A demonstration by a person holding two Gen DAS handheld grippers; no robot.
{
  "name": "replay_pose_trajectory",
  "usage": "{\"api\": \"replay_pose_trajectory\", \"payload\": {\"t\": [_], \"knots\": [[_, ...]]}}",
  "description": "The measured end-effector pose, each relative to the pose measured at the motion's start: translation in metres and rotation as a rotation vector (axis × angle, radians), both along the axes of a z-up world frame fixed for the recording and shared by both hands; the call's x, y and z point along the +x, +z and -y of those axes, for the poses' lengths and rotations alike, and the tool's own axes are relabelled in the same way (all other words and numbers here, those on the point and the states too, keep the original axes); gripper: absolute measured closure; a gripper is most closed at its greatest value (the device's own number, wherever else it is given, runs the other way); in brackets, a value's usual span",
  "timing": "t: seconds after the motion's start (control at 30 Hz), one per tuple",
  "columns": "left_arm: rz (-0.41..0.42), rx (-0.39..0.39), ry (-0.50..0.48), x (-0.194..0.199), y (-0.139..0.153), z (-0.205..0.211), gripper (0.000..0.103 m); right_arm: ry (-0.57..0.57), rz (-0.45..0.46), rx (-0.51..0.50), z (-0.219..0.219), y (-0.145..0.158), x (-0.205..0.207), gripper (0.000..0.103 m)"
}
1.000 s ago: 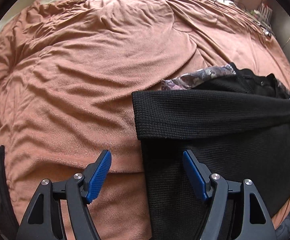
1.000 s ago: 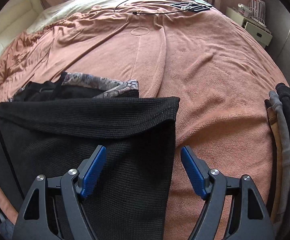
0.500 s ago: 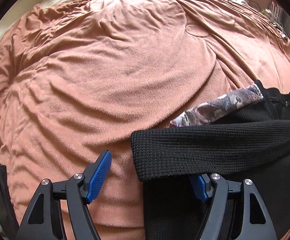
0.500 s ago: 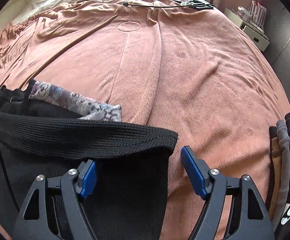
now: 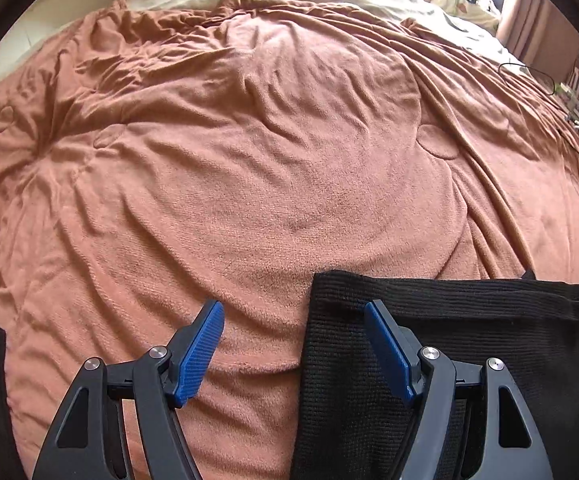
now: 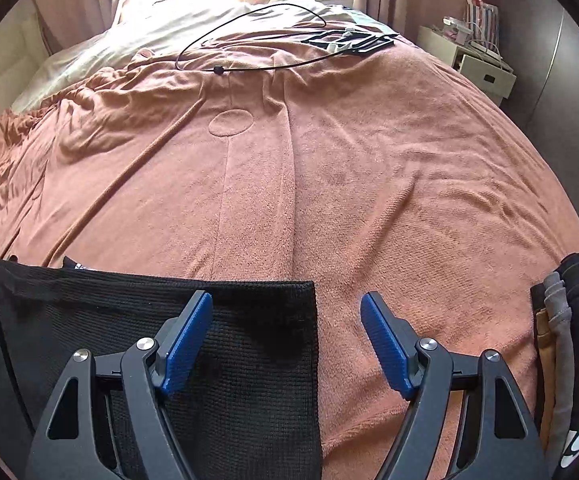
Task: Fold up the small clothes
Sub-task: 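Move both grippers to the new folded edge and close on it, then open both grippers and reposition them along the folded edge of the black shirt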
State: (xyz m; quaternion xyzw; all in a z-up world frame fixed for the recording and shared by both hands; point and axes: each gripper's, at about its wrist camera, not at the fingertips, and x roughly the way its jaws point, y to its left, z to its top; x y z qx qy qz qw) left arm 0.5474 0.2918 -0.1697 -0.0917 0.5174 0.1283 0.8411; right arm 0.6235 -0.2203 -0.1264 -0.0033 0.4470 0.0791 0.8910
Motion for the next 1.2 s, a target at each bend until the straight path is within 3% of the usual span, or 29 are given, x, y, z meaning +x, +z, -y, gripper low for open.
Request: {"api": "replay_pose_trajectory", "payload": {"t": [0.07,0.2,0.33,0.43,0.5,0.53,0.67,0.87,1.07,1.17,1.2], "knots": [[-0.001,-0.008,-0.016,-0.002,-0.001,-0.002,0.032,0.011,-0.009,0.016,0.005,-0.002,-0.003,0.029],[-0.024,-0.043,-0.031,-0.005,-0.007,-0.004,0.047,0.03,-0.064,0.072,0.016,-0.013,-0.003,0.052],[-0.03,-0.108,-0.018,-0.002,-0.015,-0.006,0.06,0.052,-0.107,0.108,0.019,-0.026,0.007,0.062],[-0.029,-0.108,-0.037,0.003,-0.018,0.0,0.074,0.05,-0.101,0.106,0.017,-0.026,0.017,0.08],[-0.034,-0.103,-0.055,0.008,-0.02,0.006,0.09,0.052,-0.095,0.115,0.018,-0.024,0.021,0.097],[-0.036,-0.094,-0.059,0.01,-0.019,0.009,0.093,0.052,-0.088,0.119,0.017,-0.024,0.021,0.099],[-0.006,-0.035,-0.05,0.008,-0.01,0.012,0.098,0.023,-0.021,0.1,0.014,-0.012,0.012,0.101],[0.069,-0.028,0.028,-0.008,0.008,-0.012,0.098,-0.017,0.054,0.068,0.012,0.003,0.003,0.102],[0.003,-0.074,0.025,0.001,-0.012,-0.015,0.096,-0.03,-0.04,0.029,0.002,-0.023,0.017,0.101],[-0.028,-0.063,0.017,0.004,-0.018,-0.008,0.092,-0.021,-0.059,0.017,-0.004,-0.025,0.013,0.096],[-0.022,-0.069,0.019,0.002,-0.016,-0.008,0.089,-0.013,-0.058,0.023,-0.005,-0.023,0.01,0.088]]}}
